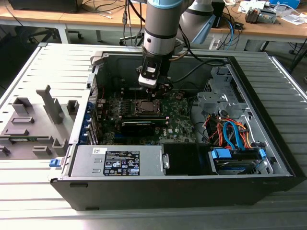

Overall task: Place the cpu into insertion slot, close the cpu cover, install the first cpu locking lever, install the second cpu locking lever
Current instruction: 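Install the first cpu locking lever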

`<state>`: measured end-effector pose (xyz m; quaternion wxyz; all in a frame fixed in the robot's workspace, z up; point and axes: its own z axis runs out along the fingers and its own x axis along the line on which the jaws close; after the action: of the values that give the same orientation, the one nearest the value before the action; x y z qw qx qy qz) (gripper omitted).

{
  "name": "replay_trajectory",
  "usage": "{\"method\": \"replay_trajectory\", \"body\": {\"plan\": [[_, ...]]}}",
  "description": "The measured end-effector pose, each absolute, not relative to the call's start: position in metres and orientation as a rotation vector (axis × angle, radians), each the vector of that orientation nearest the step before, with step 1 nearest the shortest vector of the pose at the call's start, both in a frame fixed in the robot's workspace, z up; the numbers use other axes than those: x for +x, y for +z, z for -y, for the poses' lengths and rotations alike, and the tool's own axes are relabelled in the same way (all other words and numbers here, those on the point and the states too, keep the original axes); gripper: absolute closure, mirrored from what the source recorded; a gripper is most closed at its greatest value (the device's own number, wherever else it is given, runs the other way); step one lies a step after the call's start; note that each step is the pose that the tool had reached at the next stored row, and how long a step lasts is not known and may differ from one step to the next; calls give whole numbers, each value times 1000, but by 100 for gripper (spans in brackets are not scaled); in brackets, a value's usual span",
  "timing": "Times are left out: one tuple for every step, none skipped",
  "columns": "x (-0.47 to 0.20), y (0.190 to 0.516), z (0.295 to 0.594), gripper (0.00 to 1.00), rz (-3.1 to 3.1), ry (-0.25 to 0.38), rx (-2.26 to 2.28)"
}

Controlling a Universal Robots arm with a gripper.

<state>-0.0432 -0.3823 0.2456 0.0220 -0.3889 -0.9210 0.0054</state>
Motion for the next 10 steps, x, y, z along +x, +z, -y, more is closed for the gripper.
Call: {"method": "replay_trajectory", "body": {"plan": [[-43, 246, 382, 89, 2855, 17, -1201], [-43, 246, 382, 89, 2857, 17, -1198], [-43, 246, 382, 89, 2858, 17, -1195], [-43, 246, 382, 89, 2859, 17, -1193], [-43, 246, 382, 89, 2860, 17, -1190], [-43, 246, 382, 89, 2861, 17, -1188], [-43, 246, 382, 89, 2862, 17, -1184], [-43, 246, 382, 89, 2864, 17, -1181], [-43, 246, 382, 89, 2866, 18, -1176], [-43, 246, 382, 89, 2867, 18, -1173]]}}
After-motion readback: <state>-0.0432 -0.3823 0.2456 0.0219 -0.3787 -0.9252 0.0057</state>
